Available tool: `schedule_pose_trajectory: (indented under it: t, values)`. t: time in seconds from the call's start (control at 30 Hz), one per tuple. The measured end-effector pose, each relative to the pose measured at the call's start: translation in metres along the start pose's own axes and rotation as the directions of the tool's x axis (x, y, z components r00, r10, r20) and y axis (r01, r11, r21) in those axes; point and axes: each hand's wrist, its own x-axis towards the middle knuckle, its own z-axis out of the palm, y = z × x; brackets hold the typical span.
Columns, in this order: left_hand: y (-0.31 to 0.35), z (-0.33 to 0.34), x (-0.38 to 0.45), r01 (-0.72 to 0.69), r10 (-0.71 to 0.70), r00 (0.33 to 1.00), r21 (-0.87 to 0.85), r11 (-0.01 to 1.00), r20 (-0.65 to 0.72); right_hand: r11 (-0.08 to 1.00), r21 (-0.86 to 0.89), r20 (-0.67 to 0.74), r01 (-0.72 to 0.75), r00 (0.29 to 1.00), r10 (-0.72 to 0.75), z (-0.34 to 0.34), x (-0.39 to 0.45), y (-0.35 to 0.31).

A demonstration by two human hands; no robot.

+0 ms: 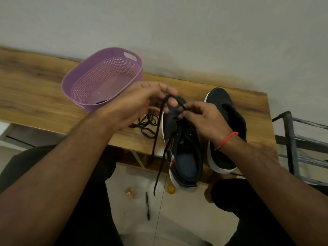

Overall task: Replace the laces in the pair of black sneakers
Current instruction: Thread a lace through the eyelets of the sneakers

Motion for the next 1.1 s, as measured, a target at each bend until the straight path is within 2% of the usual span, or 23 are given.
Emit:
schedule_pose_trajectory:
  t: [0.1, 0.2, 0.27, 0.33, 0.4, 0.47, 0.57, 0.67, 0.77, 0.87, 0.97, 1.03, 1.1]
  values:
    - [0.005, -0.014, -0.001, -0.058, 0.072, 0.997, -0.324, 0.944, 0.030, 0.990, 0.099, -0.057, -0.104, 0.992, 0.110, -0.002, 0.005, 0.004]
    - [0.008, -0.023, -0.003, -0.124, 0.142, 0.990, -0.438, 0.890, 0.009, 0.977, 0.124, -0.073, -0.174, 0.980, 0.183, -0.002, 0.007, 0.004]
    - [0.009, -0.023, -0.002, -0.158, 0.154, 0.987, -0.349, 0.924, -0.039, 0.984, 0.099, -0.077, -0.145, 0.985, 0.153, -0.002, 0.006, 0.005]
    - [0.005, -0.016, 0.000, -0.148, 0.137, 0.986, -0.122, 0.981, -0.098, 0.998, -0.060, -0.112, -0.004, 0.994, -0.003, -0.001, 0.003, 0.004]
    - [-0.004, -0.005, 0.004, -0.094, 0.111, 0.979, 0.109, 0.990, -0.169, 0.953, -0.244, -0.146, 0.180, 0.965, -0.220, 0.002, -0.003, -0.001]
    - [-0.013, 0.005, 0.008, -0.082, 0.139, 0.957, 0.221, 0.972, -0.254, 0.921, -0.291, -0.118, 0.258, 0.946, -0.302, 0.007, -0.009, -0.007]
    - [-0.020, 0.018, 0.009, -0.143, 0.281, 0.914, 0.415, 0.899, -0.292, 0.957, -0.200, -0.010, 0.212, 0.976, -0.218, 0.013, -0.009, -0.012]
    - [-0.020, 0.020, 0.008, -0.112, 0.325, 0.888, 0.533, 0.838, -0.324, 0.983, 0.002, 0.088, 0.186, 0.979, -0.186, 0.010, -0.007, -0.013]
    - [-0.017, 0.006, 0.008, -0.014, 0.269, 0.818, 0.449, 0.893, -0.509, 0.986, 0.110, 0.057, 0.123, 0.990, -0.129, -0.002, -0.006, -0.019]
    - [-0.015, -0.010, 0.007, 0.143, 0.105, 0.767, 0.328, 0.934, -0.632, 0.985, 0.140, -0.006, 0.106, 0.994, -0.106, -0.013, 0.000, -0.018]
    - [-0.022, -0.021, 0.006, 0.275, -0.016, 0.778, 0.318, 0.907, -0.628, 0.973, 0.221, -0.062, 0.066, 0.997, -0.054, -0.020, 0.007, -0.013]
    - [-0.029, -0.026, 0.009, 0.355, -0.014, 0.808, 0.470, 0.808, -0.588, 0.965, 0.262, -0.067, 0.022, 0.998, -0.005, -0.021, 0.008, -0.012]
    - [-0.032, -0.020, 0.010, 0.347, 0.016, 0.875, 0.648, 0.678, -0.484, 0.962, 0.274, -0.049, 0.010, 0.999, 0.004, -0.020, 0.007, -0.012]
